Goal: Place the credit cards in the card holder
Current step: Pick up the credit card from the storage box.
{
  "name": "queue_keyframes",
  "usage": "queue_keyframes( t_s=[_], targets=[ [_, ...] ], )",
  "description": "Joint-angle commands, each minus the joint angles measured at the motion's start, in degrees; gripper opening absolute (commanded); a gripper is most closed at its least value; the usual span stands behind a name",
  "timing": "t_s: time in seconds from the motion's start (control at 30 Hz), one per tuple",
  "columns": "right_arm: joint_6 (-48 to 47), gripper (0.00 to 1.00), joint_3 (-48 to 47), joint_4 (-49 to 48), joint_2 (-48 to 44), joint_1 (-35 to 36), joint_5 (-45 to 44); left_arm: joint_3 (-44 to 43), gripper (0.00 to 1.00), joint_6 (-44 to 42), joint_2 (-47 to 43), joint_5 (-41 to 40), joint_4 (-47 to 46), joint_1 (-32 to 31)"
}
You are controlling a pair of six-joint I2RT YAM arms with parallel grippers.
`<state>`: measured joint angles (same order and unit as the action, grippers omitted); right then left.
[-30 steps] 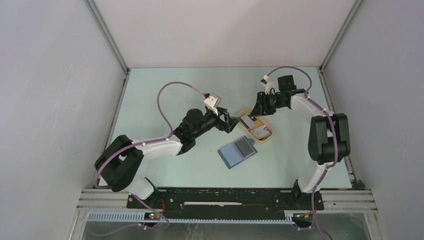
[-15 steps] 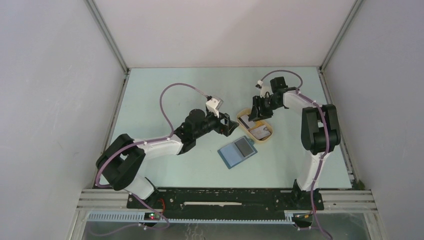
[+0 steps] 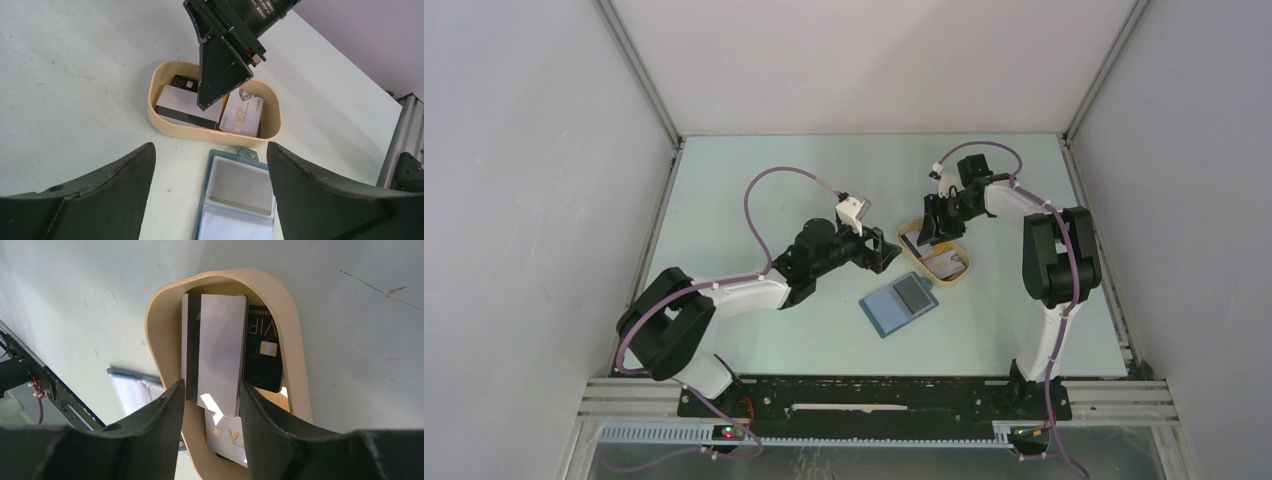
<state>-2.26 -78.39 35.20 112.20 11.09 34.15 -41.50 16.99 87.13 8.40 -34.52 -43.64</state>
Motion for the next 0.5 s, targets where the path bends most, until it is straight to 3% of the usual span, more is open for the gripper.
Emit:
queue_keyframes(
  t_s=[0.0, 0.47],
  targets=[
    [-0.21, 0.52, -2.05, 0.54, -0.12, 1.06, 2.43, -2.27, 0.86, 0.14, 0.19, 1.04, -0.98, -0.05],
    [0.26, 0.43, -2.03, 0.34, -2.43, 0.27, 6.24, -2.43, 0.86, 0.23, 0.45, 1.0, -0.98, -0.13]
  ],
)
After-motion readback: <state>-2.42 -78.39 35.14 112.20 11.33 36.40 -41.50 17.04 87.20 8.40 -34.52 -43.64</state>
